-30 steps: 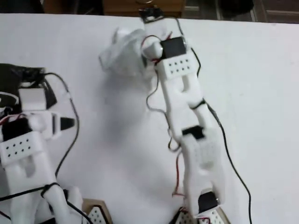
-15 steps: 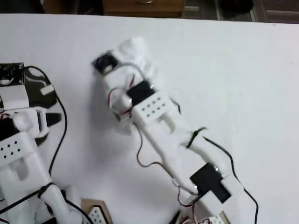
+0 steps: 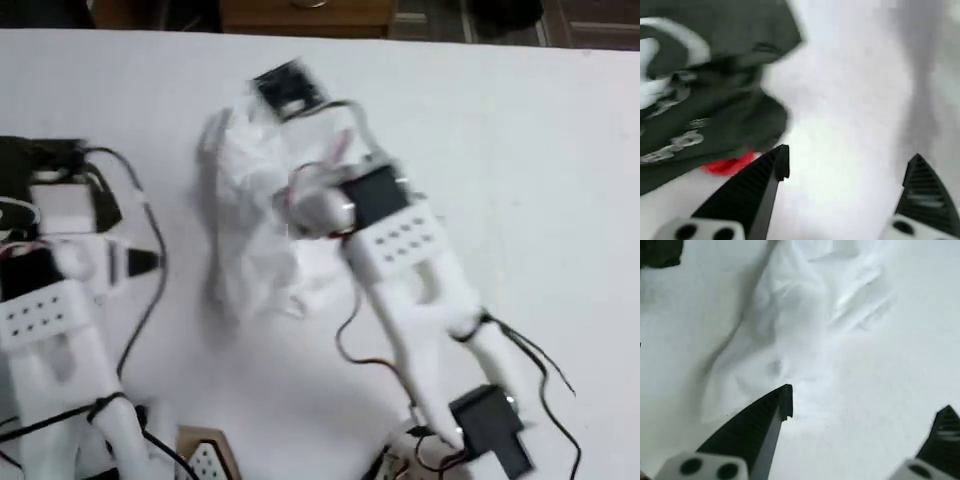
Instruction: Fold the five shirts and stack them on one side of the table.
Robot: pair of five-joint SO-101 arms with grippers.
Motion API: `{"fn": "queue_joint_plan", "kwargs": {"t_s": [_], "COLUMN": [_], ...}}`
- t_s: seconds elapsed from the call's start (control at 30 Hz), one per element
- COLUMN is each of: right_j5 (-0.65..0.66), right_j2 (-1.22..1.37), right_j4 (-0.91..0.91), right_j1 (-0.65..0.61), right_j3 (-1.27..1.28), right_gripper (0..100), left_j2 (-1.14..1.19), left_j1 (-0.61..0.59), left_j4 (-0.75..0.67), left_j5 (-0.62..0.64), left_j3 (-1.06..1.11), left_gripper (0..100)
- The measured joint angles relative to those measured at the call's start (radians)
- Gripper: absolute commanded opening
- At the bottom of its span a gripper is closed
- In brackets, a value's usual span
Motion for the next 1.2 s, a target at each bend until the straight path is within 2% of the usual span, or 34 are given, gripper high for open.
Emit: {"fn": "queue_joint_plan", "kwargs": {"t_s": [0.17,0.3,0.47,0.63,0.77,1.0,1.2], "right_j5": [0.0,0.028,0.121,0.147,0.147,0.149,0.149], "right_j2": [-0.031,-0.031,-0.031,-0.031,-0.032,-0.032,-0.032], "right_j4": [0.057,0.095,0.157,0.192,0.195,0.196,0.196], "right_j1": [0.186,0.315,0.437,0.526,0.568,0.578,0.577], "right_j3": [0.0,0.0,0.0,0.0,0.005,0.035,0.052], "right_gripper": [41.8,41.8,41.8,41.8,41.8,41.8,41.8], "left_j2": [0.0,0.0,0.0,0.011,0.12,0.393,0.463], "left_j1": [0.241,0.43,0.598,0.661,0.717,0.744,0.744], "left_j4": [-0.002,-0.051,-0.152,-0.304,-0.399,-0.425,-0.425], "left_j5": [0.009,0.146,0.298,0.342,0.348,0.351,0.351], "left_j3": [0.028,0.034,0.038,0.043,0.063,0.028,0.017], "left_gripper": [37,37,37,37,37,37,35]}}
